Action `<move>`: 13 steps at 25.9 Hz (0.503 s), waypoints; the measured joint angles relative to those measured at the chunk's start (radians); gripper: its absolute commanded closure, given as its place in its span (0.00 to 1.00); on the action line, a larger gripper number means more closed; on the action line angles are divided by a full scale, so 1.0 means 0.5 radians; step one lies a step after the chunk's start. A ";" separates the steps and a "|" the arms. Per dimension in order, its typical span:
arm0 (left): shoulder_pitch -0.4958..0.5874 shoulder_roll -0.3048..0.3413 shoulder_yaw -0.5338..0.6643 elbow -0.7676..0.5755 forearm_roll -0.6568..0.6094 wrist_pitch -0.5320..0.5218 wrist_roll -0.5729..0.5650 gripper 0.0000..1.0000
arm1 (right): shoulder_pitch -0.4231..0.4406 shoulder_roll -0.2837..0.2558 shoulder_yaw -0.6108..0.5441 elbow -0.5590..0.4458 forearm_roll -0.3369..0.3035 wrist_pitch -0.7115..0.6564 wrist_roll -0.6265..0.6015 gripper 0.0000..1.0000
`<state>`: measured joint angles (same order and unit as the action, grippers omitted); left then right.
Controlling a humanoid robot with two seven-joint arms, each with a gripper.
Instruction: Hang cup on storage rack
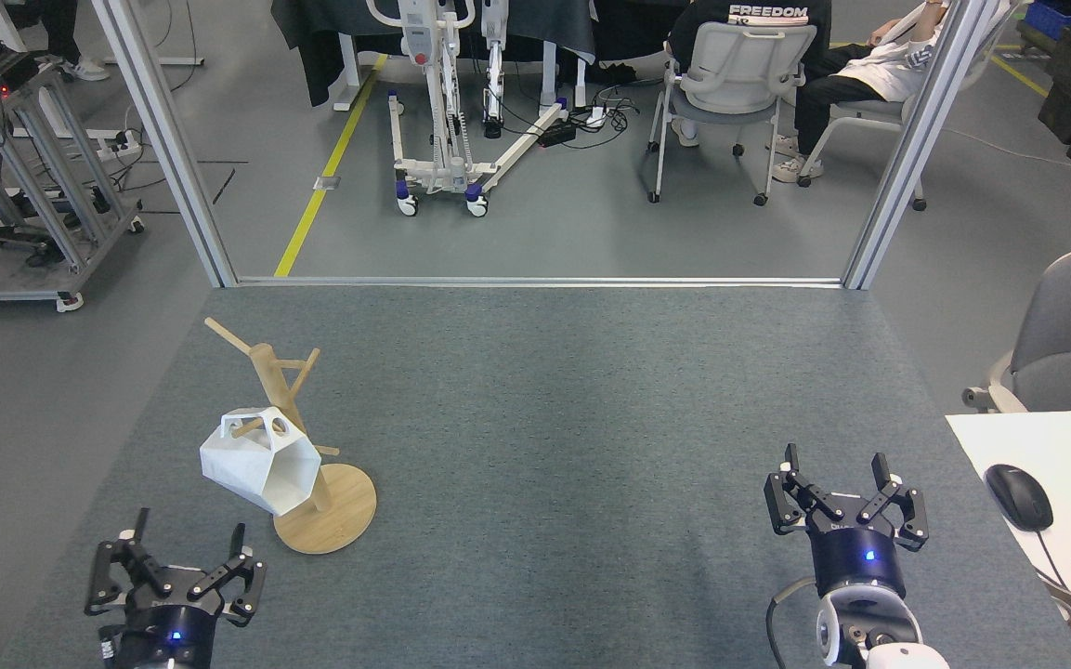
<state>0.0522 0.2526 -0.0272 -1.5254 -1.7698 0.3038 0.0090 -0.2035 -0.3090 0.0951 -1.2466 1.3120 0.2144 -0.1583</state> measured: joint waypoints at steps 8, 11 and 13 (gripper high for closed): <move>0.040 0.013 0.069 -0.362 0.412 -0.209 0.263 0.01 | -0.008 -0.036 0.009 -0.150 0.006 0.105 0.023 0.01; -0.019 -0.001 0.041 -0.397 0.428 -0.449 0.325 0.02 | 0.015 -0.050 -0.005 -0.218 0.012 0.097 0.027 0.01; -0.054 -0.021 0.008 -0.403 0.434 -0.569 0.339 0.02 | 0.031 -0.049 -0.040 -0.245 0.042 0.052 0.033 0.01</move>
<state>0.0251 0.2423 -0.0232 -1.7268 -1.5527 0.0191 0.1783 -0.1882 -0.3334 0.0753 -1.3691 1.3331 0.2406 -0.1417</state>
